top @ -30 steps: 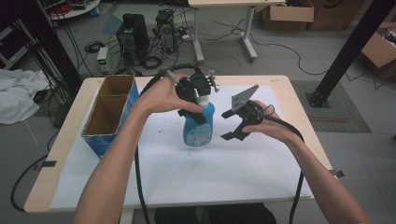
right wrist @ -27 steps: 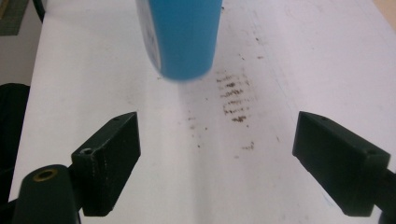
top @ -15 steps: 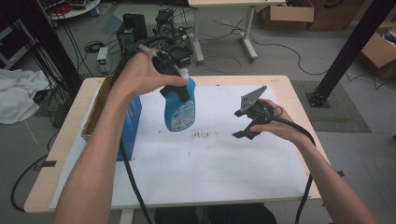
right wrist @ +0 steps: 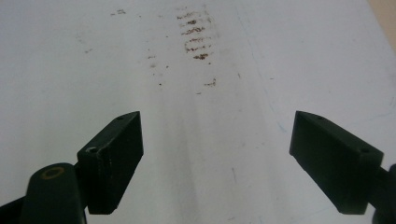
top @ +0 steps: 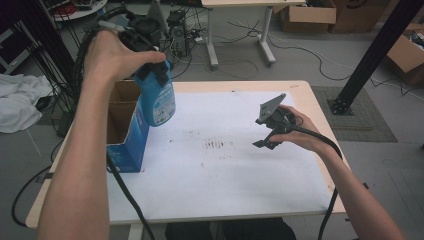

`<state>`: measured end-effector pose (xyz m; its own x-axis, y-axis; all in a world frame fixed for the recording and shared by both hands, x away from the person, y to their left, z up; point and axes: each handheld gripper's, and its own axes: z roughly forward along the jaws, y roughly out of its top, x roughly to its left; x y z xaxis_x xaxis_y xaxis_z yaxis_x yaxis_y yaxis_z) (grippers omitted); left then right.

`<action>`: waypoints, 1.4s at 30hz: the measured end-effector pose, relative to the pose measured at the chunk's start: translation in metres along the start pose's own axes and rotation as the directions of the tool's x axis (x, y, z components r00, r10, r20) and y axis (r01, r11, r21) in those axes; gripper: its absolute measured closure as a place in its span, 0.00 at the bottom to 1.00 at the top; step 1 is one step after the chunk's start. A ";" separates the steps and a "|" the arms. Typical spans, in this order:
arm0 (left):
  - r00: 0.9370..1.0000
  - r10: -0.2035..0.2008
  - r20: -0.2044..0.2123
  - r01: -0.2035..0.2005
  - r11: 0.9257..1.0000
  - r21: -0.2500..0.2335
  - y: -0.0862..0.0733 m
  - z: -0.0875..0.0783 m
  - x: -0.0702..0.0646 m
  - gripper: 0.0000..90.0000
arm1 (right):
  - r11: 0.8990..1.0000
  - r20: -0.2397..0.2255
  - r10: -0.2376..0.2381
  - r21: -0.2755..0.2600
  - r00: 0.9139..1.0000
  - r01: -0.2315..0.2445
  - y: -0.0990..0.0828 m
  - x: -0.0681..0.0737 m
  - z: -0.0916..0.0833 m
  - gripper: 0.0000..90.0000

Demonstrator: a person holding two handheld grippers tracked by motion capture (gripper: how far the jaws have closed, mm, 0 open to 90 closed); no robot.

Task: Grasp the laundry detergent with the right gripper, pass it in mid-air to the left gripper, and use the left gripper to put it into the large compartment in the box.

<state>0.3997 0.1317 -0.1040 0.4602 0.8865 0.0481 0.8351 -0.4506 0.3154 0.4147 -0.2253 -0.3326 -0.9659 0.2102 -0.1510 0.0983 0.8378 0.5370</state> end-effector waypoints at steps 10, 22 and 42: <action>0.973 -0.218 -0.071 0.219 0.976 -0.005 -0.025 -0.009 0.048 0.42 | 1.000 0.002 0.001 0.005 1.000 -0.001 -0.003 -0.001 0.001 0.19; 0.912 -0.389 -0.128 0.389 0.921 -0.025 -0.052 0.014 0.086 0.42 | 1.000 0.013 -0.010 0.020 1.000 0.009 -0.003 0.001 0.004 0.19; 0.864 -0.485 -0.137 0.495 0.867 0.053 -0.090 0.145 0.102 0.42 | 0.999 0.012 0.003 0.052 1.000 -0.003 -0.014 0.006 0.013 0.20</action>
<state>0.4148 0.2474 -0.2652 -0.0484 0.9987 0.0187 0.9681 0.0423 0.2469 0.4107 -0.2298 -0.3519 -0.9628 0.2183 -0.1592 0.1139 0.8622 0.4936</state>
